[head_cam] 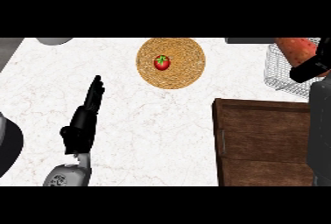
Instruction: Pick the sweet potato from the tray and place it in the tiered basket
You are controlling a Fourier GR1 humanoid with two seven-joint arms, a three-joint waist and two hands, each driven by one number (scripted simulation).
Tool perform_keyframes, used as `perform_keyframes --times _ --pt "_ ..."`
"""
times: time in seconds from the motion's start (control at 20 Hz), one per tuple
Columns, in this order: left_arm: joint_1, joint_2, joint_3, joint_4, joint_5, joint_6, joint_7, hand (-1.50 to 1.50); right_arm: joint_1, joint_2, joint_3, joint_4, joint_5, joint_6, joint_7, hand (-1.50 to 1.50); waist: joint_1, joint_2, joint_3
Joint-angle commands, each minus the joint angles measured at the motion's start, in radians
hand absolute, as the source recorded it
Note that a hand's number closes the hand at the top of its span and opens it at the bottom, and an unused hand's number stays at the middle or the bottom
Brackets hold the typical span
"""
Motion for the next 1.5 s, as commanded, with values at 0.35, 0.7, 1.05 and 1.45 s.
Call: perform_keyframes --times 0.35,0.7,1.05,1.45 --pt "-0.055 -0.004 0.005 0.042 0.007 0.001 -0.012 0.00 -0.255 0.002 -0.189 0.072 -0.062 -0.012 0.076 1.50 0.007 0.006 0.001" --pt "-0.024 0.004 0.009 -0.022 0.013 -0.005 0.027 0.00 -0.294 -0.167 -0.227 0.305 -0.104 -0.150 -0.036 1.50 0.007 0.006 0.001" --pt "-0.009 -0.002 -0.002 0.021 0.007 -0.007 -0.007 0.00 -0.352 -0.287 -0.222 0.555 -0.090 -0.268 -0.090 1.50 0.008 0.007 0.001" --pt "-0.012 -0.011 -0.019 0.027 -0.005 0.008 -0.028 0.00 -0.344 -0.417 -0.206 0.807 -0.070 -0.422 -0.220 1.50 0.013 0.008 0.001"
